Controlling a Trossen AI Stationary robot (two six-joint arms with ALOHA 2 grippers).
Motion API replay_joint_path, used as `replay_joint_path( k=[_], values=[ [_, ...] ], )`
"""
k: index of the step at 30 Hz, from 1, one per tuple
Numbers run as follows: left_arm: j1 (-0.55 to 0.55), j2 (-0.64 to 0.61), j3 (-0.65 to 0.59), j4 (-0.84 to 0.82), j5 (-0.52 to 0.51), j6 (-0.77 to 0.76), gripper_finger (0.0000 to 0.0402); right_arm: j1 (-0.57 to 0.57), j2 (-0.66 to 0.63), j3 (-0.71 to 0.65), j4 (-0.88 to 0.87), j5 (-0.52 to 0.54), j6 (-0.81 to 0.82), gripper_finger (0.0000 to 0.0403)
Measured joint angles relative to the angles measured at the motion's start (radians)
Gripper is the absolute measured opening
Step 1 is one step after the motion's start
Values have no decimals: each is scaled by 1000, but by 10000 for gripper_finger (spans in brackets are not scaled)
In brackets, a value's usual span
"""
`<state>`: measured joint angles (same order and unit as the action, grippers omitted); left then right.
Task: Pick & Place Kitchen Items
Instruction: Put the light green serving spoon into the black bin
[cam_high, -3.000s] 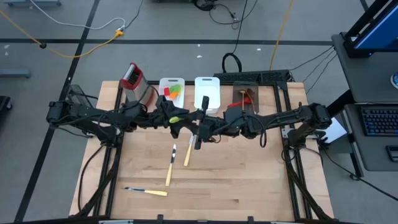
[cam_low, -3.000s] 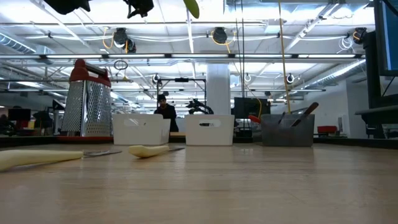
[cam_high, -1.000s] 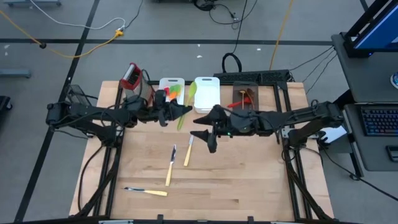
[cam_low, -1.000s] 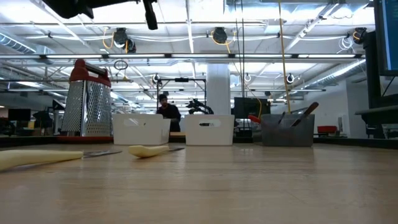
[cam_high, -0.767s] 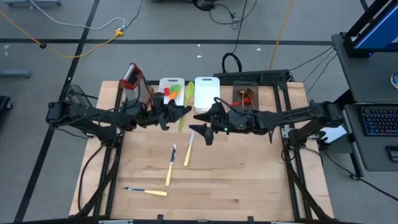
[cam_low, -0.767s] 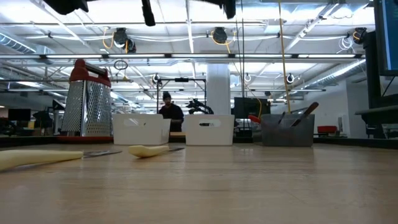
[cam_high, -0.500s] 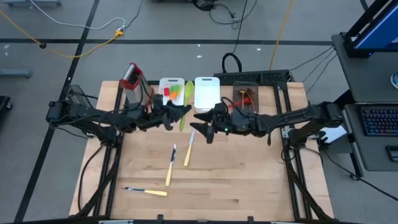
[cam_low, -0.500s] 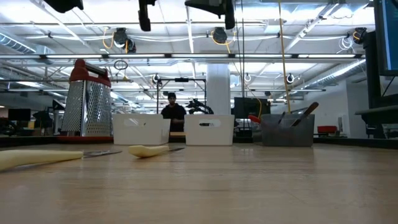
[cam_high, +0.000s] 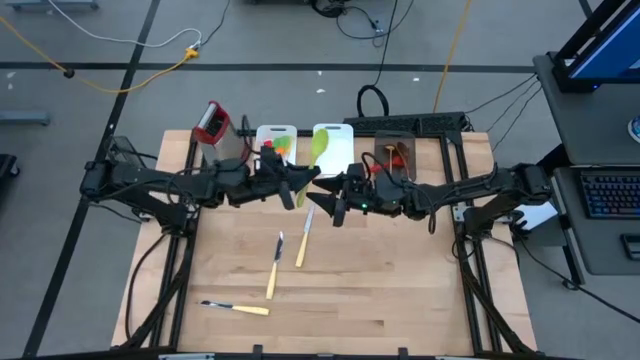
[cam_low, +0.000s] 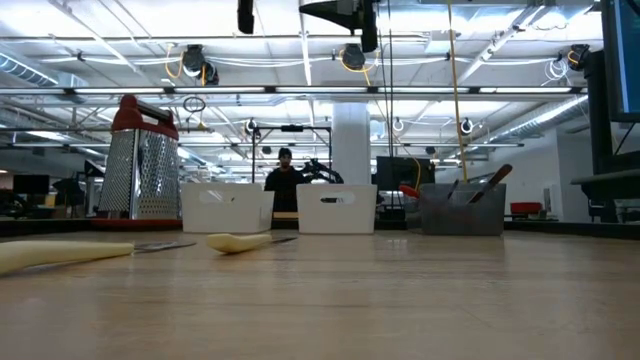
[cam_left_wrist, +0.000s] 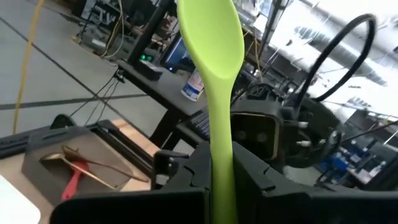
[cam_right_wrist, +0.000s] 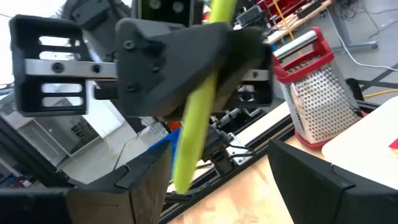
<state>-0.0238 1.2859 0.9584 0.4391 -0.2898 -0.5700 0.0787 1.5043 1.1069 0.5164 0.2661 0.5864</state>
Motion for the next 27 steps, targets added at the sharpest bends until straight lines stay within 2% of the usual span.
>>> replay_joint_path(
  k=[6, 12, 15, 20, 27],
  values=[
    [0, 59, 52, -24, 6, 15, 20, 0, 0, 0, 4, 0, -4, 258],
    [-24, 98, 88, -17, 7, 13, 20, -4, -1, 0, 3, 45, -29, 257],
    [-29, 104, 100, -28, -1, 32, 20, -6, -1, 0, -7, 42, -11, 245],
    [-29, 105, 100, -33, -12, 23, 20, -6, -1, 1, -13, 43, -12, 184],
    [-29, 104, 100, -42, -4, 26, 20, -6, -1, 1, -19, 42, -36, 45]
  ],
)
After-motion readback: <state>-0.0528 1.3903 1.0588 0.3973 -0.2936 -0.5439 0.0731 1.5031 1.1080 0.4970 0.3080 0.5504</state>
